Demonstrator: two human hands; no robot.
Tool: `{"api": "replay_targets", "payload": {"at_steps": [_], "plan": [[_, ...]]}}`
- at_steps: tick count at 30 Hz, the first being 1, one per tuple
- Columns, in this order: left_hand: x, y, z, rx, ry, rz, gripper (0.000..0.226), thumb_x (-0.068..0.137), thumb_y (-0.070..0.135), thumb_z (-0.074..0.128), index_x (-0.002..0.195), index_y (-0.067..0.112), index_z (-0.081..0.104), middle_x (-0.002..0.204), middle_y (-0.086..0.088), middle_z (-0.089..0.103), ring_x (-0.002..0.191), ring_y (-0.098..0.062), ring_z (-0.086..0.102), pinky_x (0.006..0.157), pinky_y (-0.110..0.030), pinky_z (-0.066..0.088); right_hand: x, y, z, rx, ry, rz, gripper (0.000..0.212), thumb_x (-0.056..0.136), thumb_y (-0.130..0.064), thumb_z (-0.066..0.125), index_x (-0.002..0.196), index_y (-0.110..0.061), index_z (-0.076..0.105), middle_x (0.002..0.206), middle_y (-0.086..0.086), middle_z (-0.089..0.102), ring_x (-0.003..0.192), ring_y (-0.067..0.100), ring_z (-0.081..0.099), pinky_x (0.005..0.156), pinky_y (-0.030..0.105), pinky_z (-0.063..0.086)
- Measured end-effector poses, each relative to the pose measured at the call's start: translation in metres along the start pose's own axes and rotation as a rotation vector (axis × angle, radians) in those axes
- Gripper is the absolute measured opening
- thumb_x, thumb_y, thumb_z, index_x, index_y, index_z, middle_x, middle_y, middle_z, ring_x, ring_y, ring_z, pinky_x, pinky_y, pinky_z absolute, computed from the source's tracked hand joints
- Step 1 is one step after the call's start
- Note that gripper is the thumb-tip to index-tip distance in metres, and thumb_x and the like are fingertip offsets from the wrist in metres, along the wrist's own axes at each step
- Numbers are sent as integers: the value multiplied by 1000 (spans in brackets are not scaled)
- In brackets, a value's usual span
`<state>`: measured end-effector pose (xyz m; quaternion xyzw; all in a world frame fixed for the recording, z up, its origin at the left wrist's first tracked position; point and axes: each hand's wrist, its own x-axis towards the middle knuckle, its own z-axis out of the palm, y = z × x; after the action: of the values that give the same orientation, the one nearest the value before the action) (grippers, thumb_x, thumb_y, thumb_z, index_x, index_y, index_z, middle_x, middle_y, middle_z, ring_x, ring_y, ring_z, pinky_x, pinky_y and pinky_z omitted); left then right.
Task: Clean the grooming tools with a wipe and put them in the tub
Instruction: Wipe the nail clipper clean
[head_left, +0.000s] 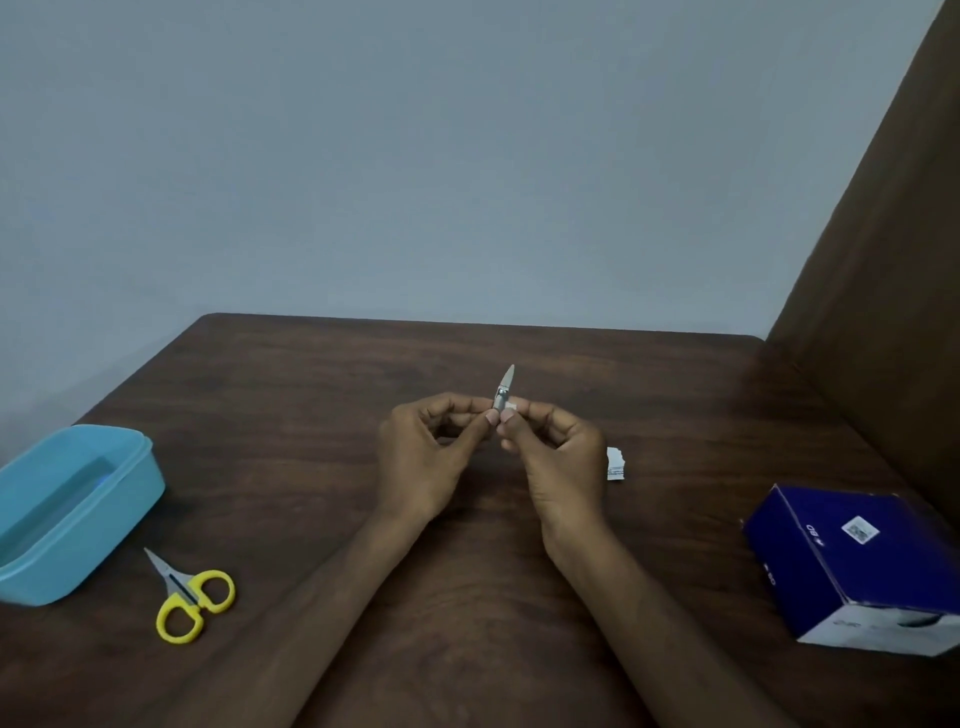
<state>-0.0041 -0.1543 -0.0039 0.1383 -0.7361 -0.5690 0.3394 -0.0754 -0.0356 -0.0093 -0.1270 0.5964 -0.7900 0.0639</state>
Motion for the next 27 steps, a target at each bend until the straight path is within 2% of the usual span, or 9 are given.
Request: {"api": "replay_targets", "payload": {"at_steps": [4, 8, 10, 12, 14, 17, 20, 27], "plan": [[3, -8, -1, -72, -37, -43, 12, 91, 18, 86, 100, 11, 83, 86, -6, 83, 85, -22, 82, 86, -39, 67, -1, -1, 1, -102, 13, -100, 8, 90, -9, 84, 93, -16, 84, 89, -5, 83, 84, 5, 77, 78, 21, 57], [6, -11, 1, -108, -105, -44, 11, 95, 12, 81, 100, 3, 81, 85, -7, 82, 81, -14, 77, 80, -28, 64, 1, -7, 1, -80, 57, -156, 9, 89, -11, 85, 95, -18, 84, 89, -7, 83, 87, 5, 78, 79, 20, 58], [7, -11, 2, -133, -111, -42, 11, 97, 11, 79, 101, 1, 80, 85, -7, 81, 80, -12, 75, 78, -26, 63, 1, -8, 1, -108, 41, -196, 9, 89, -14, 85, 96, -19, 85, 90, -8, 83, 88, 9, 78, 81, 24, 60], [8, -11, 2, -169, -88, -44, 10, 97, 12, 79, 100, 3, 80, 84, -7, 80, 79, -12, 75, 77, -25, 63, -1, -6, -1, -202, -12, -213, 8, 88, -22, 87, 97, -21, 86, 90, -9, 83, 91, 16, 80, 84, 34, 63], [10, -12, 1, -207, -84, -50, 8, 97, 10, 78, 100, 3, 80, 82, -3, 80, 78, -10, 74, 77, -24, 62, -4, -5, -2, -256, -48, -189, 11, 87, -28, 89, 96, -22, 86, 90, -9, 83, 91, 16, 80, 86, 37, 64], [10, -11, 0, -212, -127, -69, 11, 97, 10, 78, 102, 1, 80, 77, 3, 78, 73, -7, 70, 72, -21, 60, -4, -8, -4, -215, -1, -220, 6, 89, -18, 86, 94, -20, 85, 90, -8, 83, 90, 12, 80, 84, 32, 61], [10, -11, 1, -150, -161, -50, 11, 97, 14, 80, 101, 5, 81, 84, -8, 79, 73, -10, 70, 68, -22, 58, 1, -10, -5, -198, 67, -252, 10, 90, -12, 84, 93, -21, 84, 90, -10, 83, 88, 9, 80, 83, 28, 61], [13, -14, 2, -151, -99, -77, 12, 95, 17, 82, 99, 5, 82, 81, -3, 79, 68, -9, 68, 63, -25, 57, 4, -4, -8, -365, -18, -279, 5, 88, -20, 88, 89, -22, 84, 83, -11, 82, 79, 8, 78, 77, 30, 62]]}}
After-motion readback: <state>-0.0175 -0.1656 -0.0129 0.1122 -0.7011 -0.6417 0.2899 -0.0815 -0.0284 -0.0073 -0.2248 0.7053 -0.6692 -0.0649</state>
